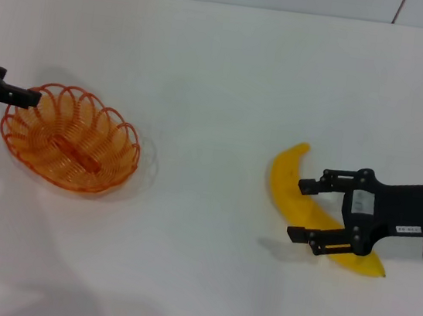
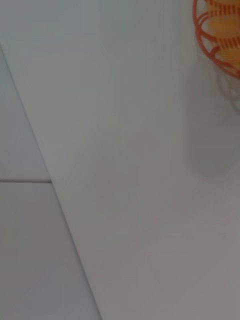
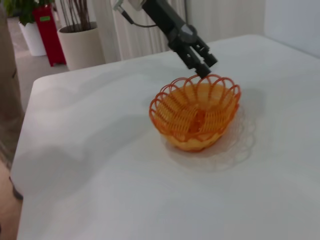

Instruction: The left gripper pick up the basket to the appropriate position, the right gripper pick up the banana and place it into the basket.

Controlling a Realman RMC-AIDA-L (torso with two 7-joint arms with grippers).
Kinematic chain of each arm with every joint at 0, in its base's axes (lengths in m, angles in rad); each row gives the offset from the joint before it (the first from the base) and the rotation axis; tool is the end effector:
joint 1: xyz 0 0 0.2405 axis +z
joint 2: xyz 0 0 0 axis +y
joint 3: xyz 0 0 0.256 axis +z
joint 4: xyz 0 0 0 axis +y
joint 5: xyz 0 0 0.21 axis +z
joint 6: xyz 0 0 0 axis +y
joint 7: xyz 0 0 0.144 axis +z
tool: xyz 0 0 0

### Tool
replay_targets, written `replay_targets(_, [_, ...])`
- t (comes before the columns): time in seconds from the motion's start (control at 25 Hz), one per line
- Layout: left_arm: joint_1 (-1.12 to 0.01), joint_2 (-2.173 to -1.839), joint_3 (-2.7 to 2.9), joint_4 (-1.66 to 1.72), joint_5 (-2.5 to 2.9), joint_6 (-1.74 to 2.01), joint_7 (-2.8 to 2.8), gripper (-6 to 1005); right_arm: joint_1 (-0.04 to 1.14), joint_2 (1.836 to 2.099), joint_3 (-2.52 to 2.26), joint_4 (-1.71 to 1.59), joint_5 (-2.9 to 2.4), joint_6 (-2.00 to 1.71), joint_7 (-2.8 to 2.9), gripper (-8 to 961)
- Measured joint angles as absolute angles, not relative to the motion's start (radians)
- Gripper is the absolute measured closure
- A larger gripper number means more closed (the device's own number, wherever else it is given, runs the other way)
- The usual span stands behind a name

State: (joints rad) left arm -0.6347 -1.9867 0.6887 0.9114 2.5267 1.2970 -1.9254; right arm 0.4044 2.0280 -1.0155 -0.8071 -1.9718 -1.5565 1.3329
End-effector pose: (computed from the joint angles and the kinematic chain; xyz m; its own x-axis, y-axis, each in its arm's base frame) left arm -0.2977 0.3964 0.0828 0.7626 0.6282 0.1545 0.5990 -0.5953 -0.5356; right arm 0.2787 0.3009 -0.0022 0.9319 -0.2343 -0.2770 -0.2751 -0.9541 -0.1186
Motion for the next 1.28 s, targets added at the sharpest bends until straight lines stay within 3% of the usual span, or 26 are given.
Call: replay_targets(1.28, [-0.655, -2.015, 0.689, 0.773, 2.522, 1.167, -1.851, 211, 0.420, 2.031, -1.015, -0.795, -1.987, -1.557, 1.339, 150])
